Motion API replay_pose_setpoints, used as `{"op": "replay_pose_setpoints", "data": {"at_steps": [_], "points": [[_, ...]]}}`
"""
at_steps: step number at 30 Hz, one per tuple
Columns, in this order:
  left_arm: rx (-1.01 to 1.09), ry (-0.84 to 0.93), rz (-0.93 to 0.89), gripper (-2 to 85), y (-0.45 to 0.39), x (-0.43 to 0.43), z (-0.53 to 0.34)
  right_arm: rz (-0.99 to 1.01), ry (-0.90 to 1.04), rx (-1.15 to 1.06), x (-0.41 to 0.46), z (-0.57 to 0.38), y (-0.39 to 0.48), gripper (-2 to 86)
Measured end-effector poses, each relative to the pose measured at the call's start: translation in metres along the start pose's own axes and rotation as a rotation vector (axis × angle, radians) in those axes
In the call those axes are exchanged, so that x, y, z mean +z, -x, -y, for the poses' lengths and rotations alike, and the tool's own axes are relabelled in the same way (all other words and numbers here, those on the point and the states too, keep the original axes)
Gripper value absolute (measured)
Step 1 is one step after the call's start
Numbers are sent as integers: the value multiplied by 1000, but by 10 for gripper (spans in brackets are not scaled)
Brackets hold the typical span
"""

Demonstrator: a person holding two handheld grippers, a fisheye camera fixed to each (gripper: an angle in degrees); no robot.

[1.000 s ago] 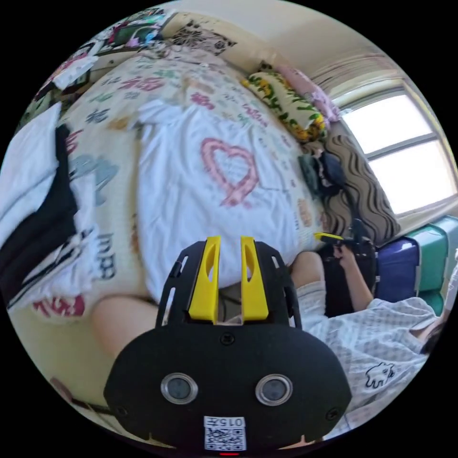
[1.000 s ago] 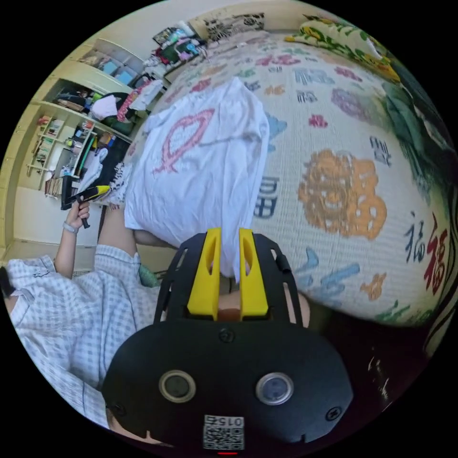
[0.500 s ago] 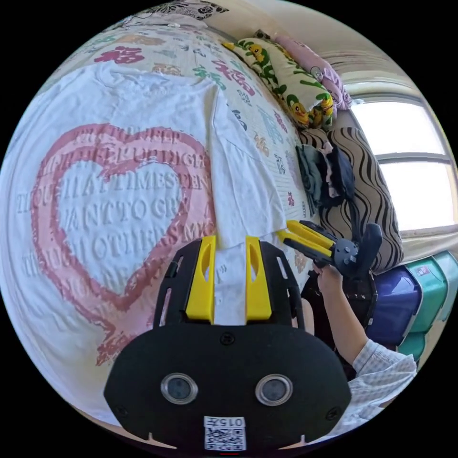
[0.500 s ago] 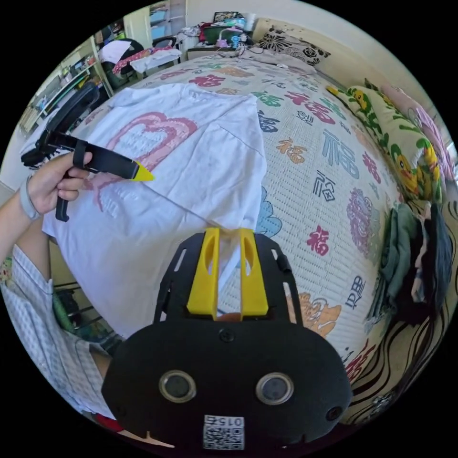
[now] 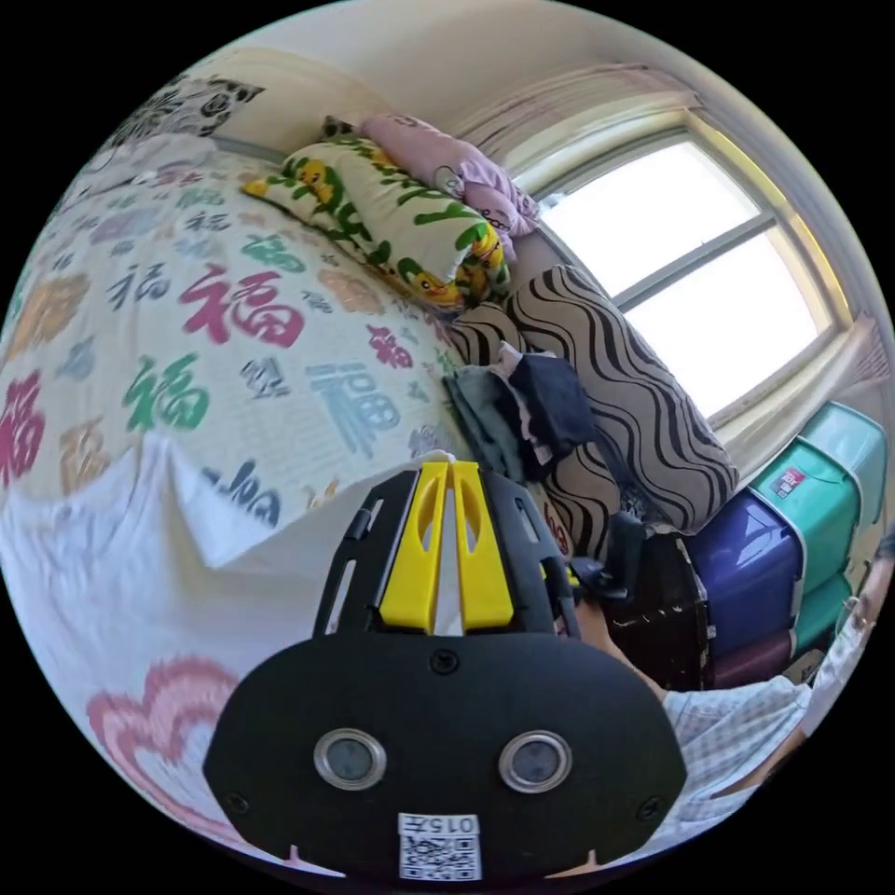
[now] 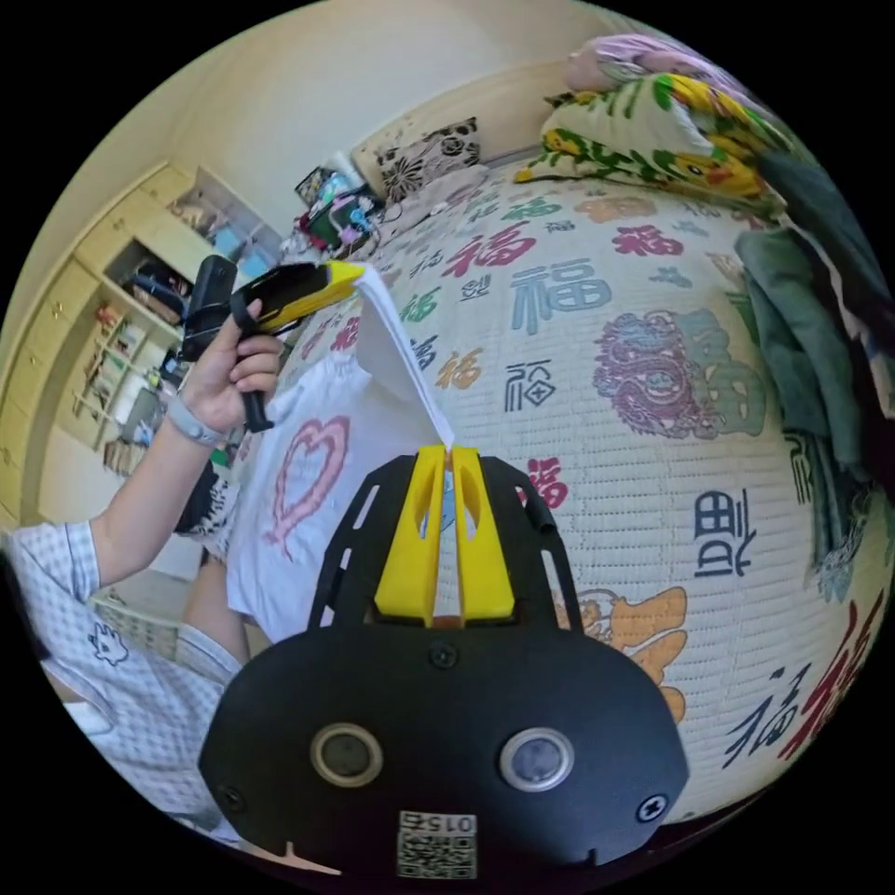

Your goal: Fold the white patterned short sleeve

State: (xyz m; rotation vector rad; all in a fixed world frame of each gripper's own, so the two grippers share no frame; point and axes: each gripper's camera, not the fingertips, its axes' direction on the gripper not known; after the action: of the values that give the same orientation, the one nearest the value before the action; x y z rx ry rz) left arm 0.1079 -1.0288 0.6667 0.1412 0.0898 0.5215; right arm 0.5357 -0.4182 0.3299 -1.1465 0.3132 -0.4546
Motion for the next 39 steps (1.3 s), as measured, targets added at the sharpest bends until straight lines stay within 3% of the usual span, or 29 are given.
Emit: {"op": "replay_pose_setpoints", "data": {"at_steps": [7,12,15,17,20,22,25,28,33,39], "points": [[41,185,-50,87,5,152,36,121,99,174,46,16,-56,0],[50,92,-327,85,6,131,-11,126,110,254,67,1,-70,-3],[125,48,-355,81,5,62,-60,125,64,287,66,-8,-65,-3],[123,30,-260,81,13,6,-96,98,39,250,64,-9,-49,-2],[78,-43,52,81,36,-104,-170,59,40,108,72,1,-1,6],[-35,-88,357,82,58,-188,-229,66,58,-35,92,20,49,27],[-218,-128,647,92,87,-271,-287,141,100,-209,138,53,121,70],[-370,-210,704,107,115,-329,-325,277,175,-334,201,87,195,95],[-483,-367,599,109,160,-372,-339,435,262,-452,297,130,309,115],[-210,-225,429,96,134,-330,-305,428,268,-481,371,157,391,113]]}}
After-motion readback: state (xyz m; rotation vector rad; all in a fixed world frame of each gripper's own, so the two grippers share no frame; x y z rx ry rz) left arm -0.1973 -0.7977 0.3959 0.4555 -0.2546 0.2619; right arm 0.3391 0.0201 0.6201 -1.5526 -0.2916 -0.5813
